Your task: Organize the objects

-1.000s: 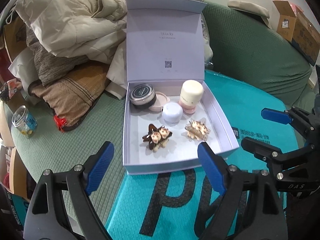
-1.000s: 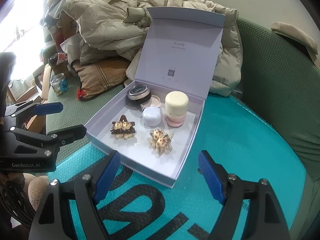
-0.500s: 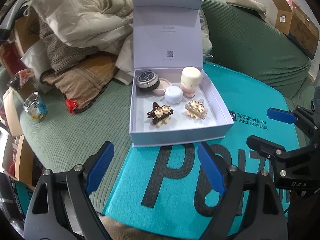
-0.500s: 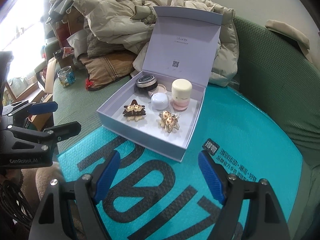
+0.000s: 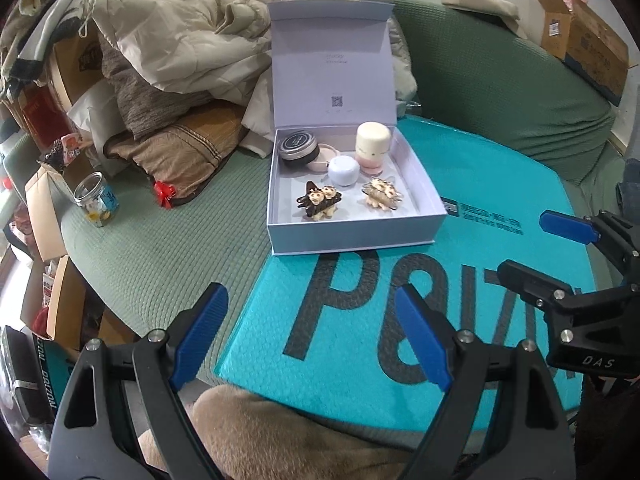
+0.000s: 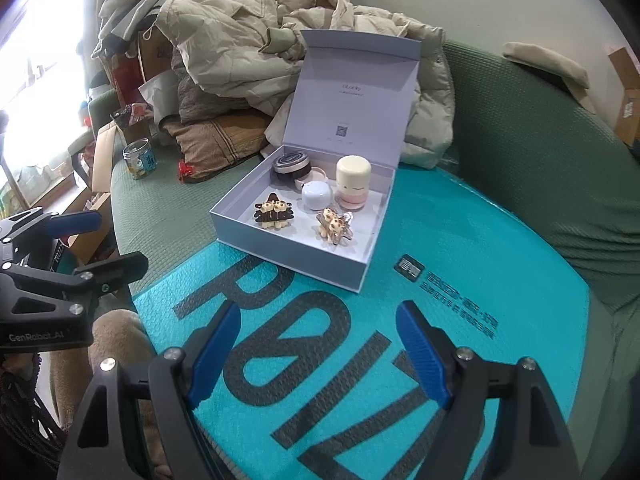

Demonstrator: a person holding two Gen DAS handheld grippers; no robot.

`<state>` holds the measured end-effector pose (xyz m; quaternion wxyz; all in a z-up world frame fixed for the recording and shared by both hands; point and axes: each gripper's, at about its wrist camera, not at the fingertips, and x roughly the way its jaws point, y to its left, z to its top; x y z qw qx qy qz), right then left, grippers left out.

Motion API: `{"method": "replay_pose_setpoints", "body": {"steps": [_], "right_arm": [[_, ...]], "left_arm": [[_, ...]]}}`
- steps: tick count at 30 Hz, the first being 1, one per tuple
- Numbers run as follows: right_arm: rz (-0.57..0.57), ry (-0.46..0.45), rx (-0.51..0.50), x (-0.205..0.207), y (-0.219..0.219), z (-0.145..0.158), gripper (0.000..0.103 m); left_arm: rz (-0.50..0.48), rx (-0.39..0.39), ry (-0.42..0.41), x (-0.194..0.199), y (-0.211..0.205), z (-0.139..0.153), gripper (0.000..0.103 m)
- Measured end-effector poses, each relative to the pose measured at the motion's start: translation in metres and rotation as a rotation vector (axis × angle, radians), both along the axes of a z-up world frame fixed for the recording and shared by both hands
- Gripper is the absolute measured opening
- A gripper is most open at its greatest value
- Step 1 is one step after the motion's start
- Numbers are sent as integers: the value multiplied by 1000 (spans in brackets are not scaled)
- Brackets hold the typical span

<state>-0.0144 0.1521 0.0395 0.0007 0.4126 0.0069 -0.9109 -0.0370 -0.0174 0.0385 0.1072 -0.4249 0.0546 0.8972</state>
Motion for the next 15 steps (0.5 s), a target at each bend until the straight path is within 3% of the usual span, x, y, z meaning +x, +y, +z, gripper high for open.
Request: {"method": "replay_pose_setpoints", "body": {"steps": [15], "right_arm": [[-38,3,15,42,6,5,81]], "left_arm": [[-18,8,32,46,15,10,85]]}}
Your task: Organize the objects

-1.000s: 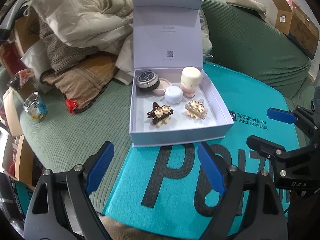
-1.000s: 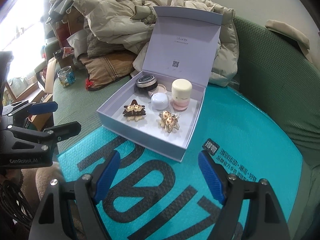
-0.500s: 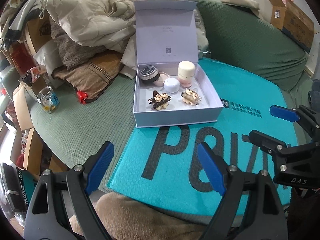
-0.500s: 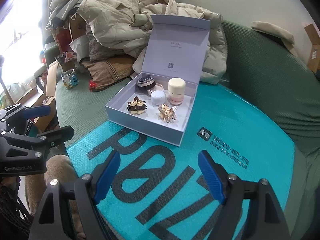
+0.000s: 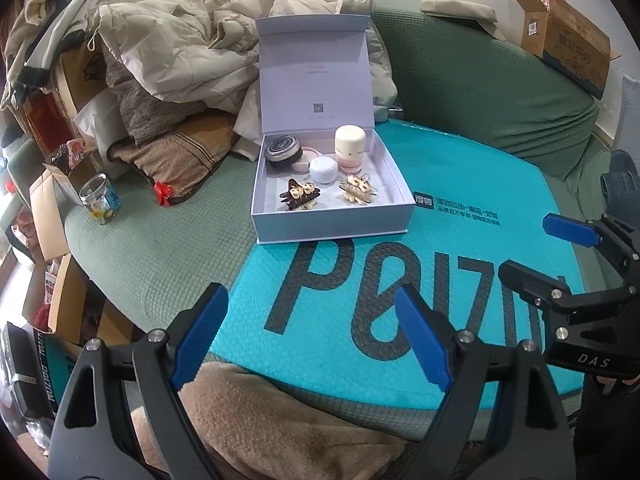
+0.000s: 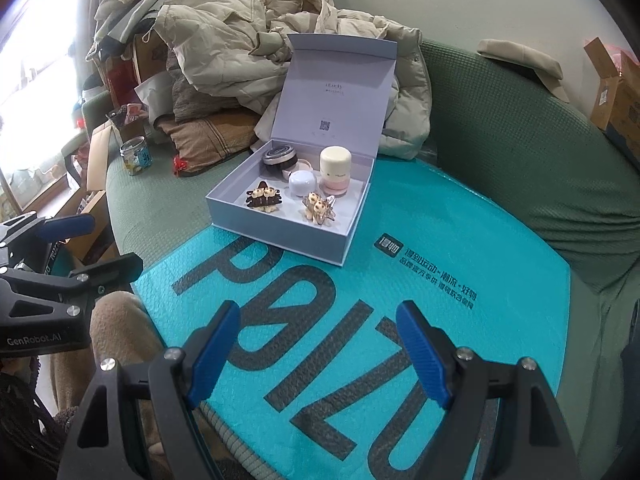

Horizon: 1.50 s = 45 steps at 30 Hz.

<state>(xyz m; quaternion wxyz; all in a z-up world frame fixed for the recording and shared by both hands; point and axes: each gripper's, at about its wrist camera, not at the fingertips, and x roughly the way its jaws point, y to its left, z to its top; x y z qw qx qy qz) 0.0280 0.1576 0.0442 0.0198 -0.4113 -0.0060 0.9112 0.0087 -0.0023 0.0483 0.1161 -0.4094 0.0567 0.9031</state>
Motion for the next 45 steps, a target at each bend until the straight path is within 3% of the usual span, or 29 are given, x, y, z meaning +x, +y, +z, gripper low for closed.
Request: {"method": "replay_pose_setpoints", "body": {"steps": [8,18,45], "right_arm": [[9,-3,-2,5,0,-3,81],[30,-15,-5,2,-4,-5,81],[42,-32,3,2,-7,-7,81]], "left_arm": [[25,22,-28,8,-4,-6,85],[50,-3,-30,12,-6,-9,85],[37,-6,-33,14,-6,-6,85]]}}
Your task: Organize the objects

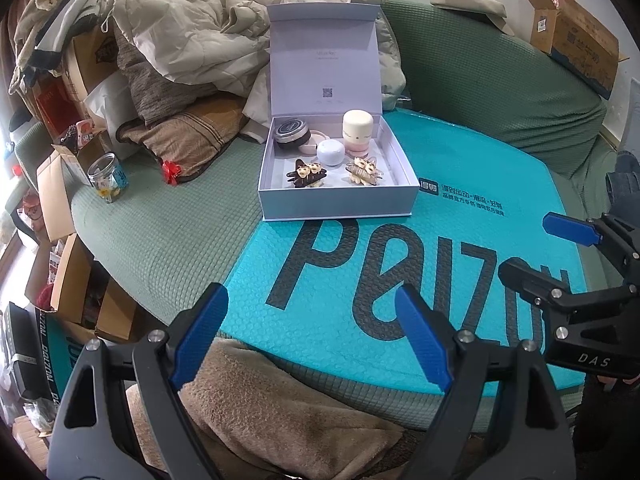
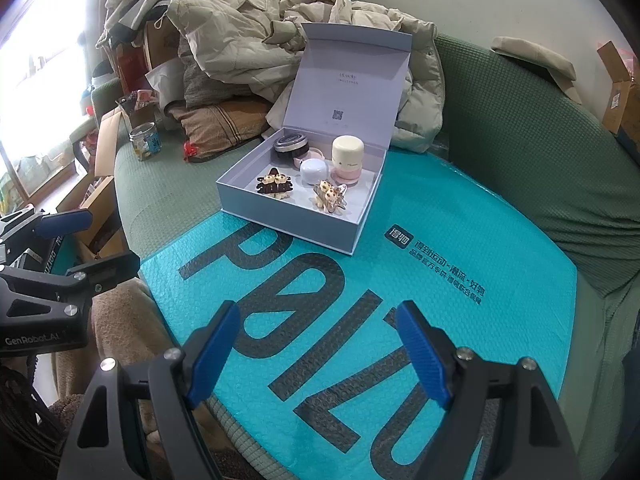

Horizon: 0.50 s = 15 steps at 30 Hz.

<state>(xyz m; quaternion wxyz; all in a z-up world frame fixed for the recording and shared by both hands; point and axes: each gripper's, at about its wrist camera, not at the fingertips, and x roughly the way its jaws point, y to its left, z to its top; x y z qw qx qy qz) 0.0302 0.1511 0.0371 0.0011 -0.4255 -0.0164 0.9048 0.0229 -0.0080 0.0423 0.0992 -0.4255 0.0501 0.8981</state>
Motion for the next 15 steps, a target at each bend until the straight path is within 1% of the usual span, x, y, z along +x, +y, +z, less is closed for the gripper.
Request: {"method": "replay_pose_setpoints", "body": {"steps": [8,15], "right_arm": [[5,-7,2,-3,0,-1,81],[8,-16,2,-6,-1,-3,81]], "left_arm": [[1,3,-2,0,1,0,85],[-16,9,-16,-2,-3,0,85]]}}
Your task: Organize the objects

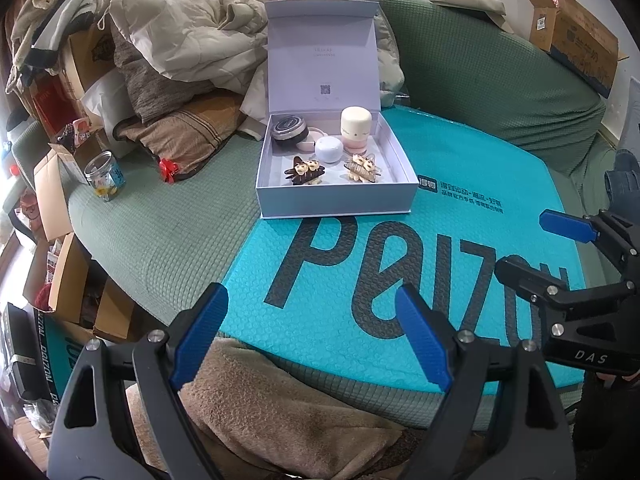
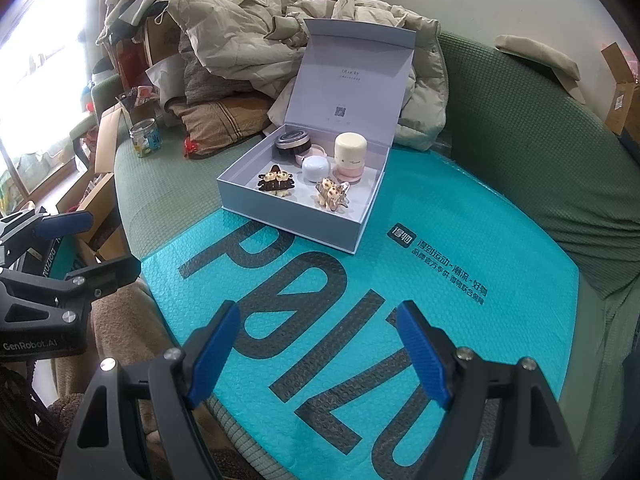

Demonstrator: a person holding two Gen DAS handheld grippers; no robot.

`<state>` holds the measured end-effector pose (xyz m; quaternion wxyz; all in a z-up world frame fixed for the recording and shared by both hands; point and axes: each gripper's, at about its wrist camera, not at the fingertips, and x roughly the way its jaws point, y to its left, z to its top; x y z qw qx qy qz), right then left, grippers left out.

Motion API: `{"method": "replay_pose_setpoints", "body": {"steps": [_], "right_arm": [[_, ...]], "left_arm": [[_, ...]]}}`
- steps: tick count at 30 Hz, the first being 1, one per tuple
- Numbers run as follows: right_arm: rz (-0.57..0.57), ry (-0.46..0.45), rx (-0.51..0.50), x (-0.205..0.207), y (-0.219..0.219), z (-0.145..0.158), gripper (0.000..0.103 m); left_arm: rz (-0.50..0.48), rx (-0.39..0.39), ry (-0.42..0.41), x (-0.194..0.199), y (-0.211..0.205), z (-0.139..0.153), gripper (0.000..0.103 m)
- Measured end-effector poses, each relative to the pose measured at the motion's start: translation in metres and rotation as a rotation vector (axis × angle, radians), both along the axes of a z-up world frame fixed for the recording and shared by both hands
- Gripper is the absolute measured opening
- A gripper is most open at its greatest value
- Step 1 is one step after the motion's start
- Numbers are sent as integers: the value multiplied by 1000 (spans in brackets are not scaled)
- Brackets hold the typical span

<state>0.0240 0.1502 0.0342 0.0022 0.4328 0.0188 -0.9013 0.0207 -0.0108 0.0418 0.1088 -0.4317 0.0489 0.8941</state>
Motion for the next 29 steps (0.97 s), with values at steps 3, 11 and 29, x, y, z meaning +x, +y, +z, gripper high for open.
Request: {"method": "replay_pose_setpoints", "body": {"steps": [3,11,29], "right_arm": [[2,-4,-1,-1,0,-1,81],[1,-18,-2,-3,0,-4,81],[-4,-30,-17,-2,3,-8,81]], "left_arm": [[-7,2,-3,-1,-1,-1,85],[-12,8,-9,-2,-1,-3,85],[-24,9,-14,-3,-6,-5,85]]}}
